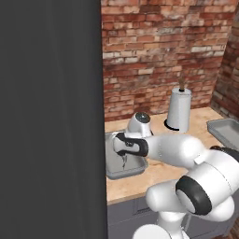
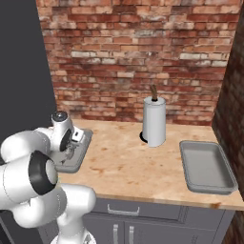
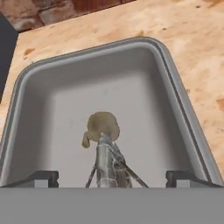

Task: Place one garlic and one fish in each tupperware on the nearby counter, to pack two identical lunches.

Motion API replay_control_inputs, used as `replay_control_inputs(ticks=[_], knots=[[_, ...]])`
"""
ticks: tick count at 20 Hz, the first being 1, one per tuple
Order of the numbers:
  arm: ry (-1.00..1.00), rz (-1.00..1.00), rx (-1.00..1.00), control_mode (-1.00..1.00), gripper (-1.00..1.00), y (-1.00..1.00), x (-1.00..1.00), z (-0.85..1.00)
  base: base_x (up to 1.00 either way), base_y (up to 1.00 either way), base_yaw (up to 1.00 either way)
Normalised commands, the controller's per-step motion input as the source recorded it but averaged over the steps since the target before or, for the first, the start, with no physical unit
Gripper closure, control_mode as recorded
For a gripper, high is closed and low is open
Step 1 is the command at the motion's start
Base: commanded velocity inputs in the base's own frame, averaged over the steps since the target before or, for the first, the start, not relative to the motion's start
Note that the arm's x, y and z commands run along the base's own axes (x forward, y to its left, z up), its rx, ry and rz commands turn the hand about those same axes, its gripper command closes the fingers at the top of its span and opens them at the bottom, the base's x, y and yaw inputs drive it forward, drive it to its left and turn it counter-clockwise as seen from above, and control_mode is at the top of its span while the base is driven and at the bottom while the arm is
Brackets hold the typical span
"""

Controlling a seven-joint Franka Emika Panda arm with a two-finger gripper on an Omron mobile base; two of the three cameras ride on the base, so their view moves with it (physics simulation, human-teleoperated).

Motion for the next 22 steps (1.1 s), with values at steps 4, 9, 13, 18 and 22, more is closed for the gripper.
replay_control_inputs(ticks=[4,9,13,18,22], knots=[[0.00,-0.05,0.00,-1.00,-1.00,-0.35,-0.49,0.88,0.00,0.00,0.00],[0.04,-0.06,0.00,-1.00,-1.00,-0.61,-0.76,0.80,0.00,0.00,0.00],[0.06,-0.05,0.00,-1.00,-1.00,-0.77,-1.00,0.65,0.00,0.00,0.00],[0.00,0.00,0.00,-1.00,-1.00,-0.79,-1.00,0.68,0.00,0.00,0.00],[-0.07,0.04,-0.01,-1.00,-1.00,-0.59,-1.00,0.90,0.00,0.00,0.00]])
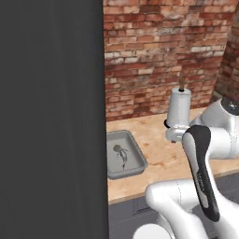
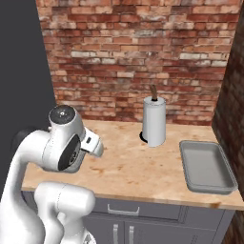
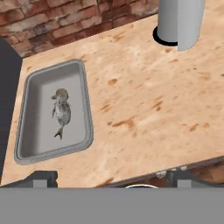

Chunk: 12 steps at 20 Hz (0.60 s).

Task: Place one garlic and one fish in each tupperware on the nearby counter, to pack two identical lunches.

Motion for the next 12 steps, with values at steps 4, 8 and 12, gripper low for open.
replay_control_inputs(ticks=[4,8,12], knots=[[-0.06,0.03,-0.03,-1.00,-1.00,-0.33,-1.00,0.96,0.00,0.00,0.00],[-0.07,0.00,-0.09,-1.00,-1.00,-0.02,-0.93,0.80,0.00,0.00,0.00],[-0.13,0.00,-0.13,-1.00,-1.00,0.00,-0.90,0.72,0.00,0.00,0.00]])
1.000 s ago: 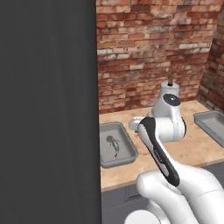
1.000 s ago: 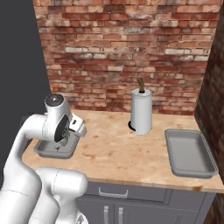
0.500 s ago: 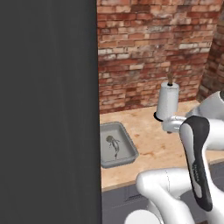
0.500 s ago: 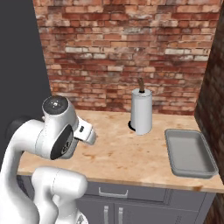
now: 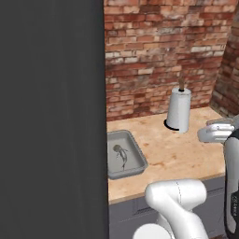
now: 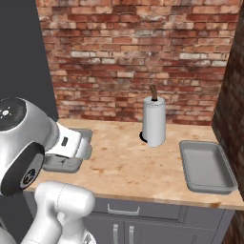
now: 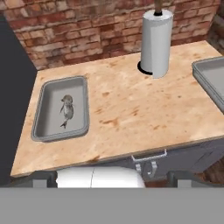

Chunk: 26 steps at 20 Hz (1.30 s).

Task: Place one garlic and one fish in each tupperware on the nearby counter, to pack two identical lunches.

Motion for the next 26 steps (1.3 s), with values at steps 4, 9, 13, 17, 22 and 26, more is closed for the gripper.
replay_control_inputs(ticks=[4,9,13,17,22,26], knots=[[-0.21,0.00,-0.17,-1.00,-1.00,0.10,-0.79,0.62,0.00,0.00,0.00],[-0.05,0.00,-0.10,-1.00,-1.00,0.01,-0.20,0.44,0.00,0.00,0.00],[0.00,0.00,0.00,1.00,-1.00,0.00,0.00,0.00,0.28,-0.16,0.04],[0.00,0.00,0.00,1.00,-1.00,0.00,0.00,0.00,-0.12,-0.23,0.09],[0.00,0.00,0.00,1.00,-1.00,0.00,0.00,0.00,-0.86,-0.43,0.14],[0.00,0.00,0.00,1.00,-1.00,0.00,0.00,0.00,-1.00,-0.66,0.12]])
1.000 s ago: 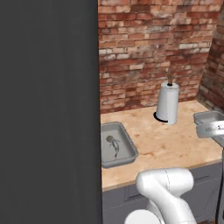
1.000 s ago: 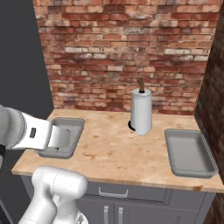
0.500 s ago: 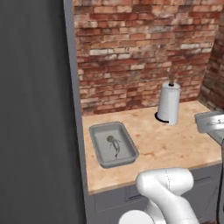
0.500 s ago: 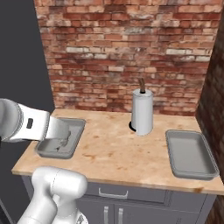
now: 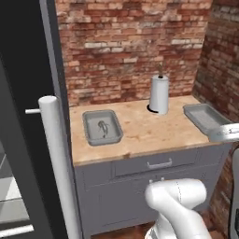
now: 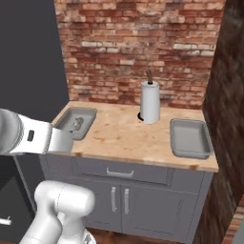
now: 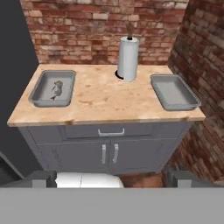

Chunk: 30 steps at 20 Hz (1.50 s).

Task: Place one garlic and one fish in each tupperware on the nearby counter, to pack two identical lunches.

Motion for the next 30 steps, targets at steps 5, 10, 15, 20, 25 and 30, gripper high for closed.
replay_control_inputs(ticks=[5,10,15,20,25,30], knots=[[0.00,0.00,0.00,1.00,-1.00,0.00,0.00,0.00,-1.00,-0.60,0.07],[0.00,0.00,0.00,1.00,-1.00,0.00,0.00,0.00,-1.00,0.04,0.07],[0.00,0.00,0.00,1.00,-1.00,0.00,0.00,0.00,-0.98,0.81,0.02],[0.00,0.00,0.00,1.00,-1.00,0.00,0.00,0.00,-0.38,1.00,0.01],[0.00,0.00,0.00,1.00,-1.00,0.00,0.00,0.00,0.00,1.00,0.00],[0.00,0.00,0.00,1.00,-1.00,0.00,0.00,0.00,0.00,1.00,0.00]])
